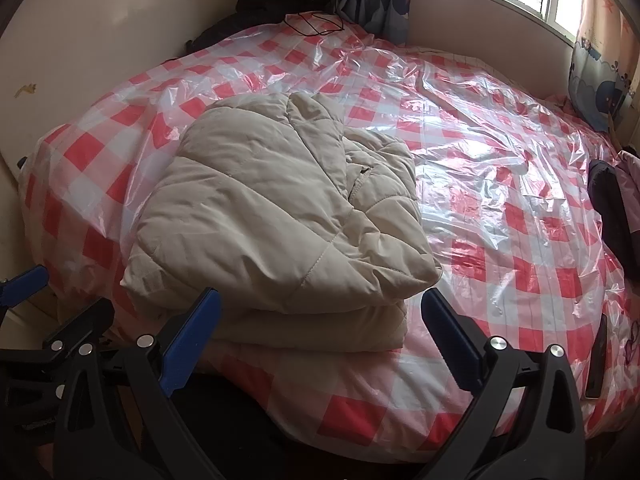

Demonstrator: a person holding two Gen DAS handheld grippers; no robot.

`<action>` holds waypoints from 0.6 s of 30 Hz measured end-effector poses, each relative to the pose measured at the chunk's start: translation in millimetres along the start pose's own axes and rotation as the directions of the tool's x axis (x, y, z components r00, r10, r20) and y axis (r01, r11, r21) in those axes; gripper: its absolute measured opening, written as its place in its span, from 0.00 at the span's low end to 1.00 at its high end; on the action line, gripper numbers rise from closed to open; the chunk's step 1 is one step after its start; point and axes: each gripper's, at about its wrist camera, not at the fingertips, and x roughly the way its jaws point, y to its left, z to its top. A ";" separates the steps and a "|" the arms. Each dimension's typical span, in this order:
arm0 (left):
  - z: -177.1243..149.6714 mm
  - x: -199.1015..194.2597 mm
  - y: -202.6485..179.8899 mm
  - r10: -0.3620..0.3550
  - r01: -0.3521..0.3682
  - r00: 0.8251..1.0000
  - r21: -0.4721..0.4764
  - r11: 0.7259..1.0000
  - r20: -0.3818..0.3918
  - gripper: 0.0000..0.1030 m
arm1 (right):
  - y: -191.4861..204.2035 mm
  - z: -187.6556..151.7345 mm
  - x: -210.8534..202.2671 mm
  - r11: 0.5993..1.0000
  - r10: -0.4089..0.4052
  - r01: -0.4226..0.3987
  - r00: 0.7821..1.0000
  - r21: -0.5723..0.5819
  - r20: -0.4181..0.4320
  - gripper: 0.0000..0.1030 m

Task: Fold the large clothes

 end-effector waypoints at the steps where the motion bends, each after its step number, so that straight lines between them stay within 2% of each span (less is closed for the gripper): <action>1: 0.6 0.2 0.8 -0.002 0.002 1.000 -0.002 1.000 -0.001 0.95 | 0.4 -1.3 0.1 1.000 -0.001 0.001 1.000 0.000 -0.001 0.94; 18: 2.2 1.3 -0.6 -0.006 0.006 1.000 -0.004 1.000 -0.010 0.95 | -15.6 -5.0 -0.5 1.000 -0.015 0.014 1.000 -0.017 -0.017 0.94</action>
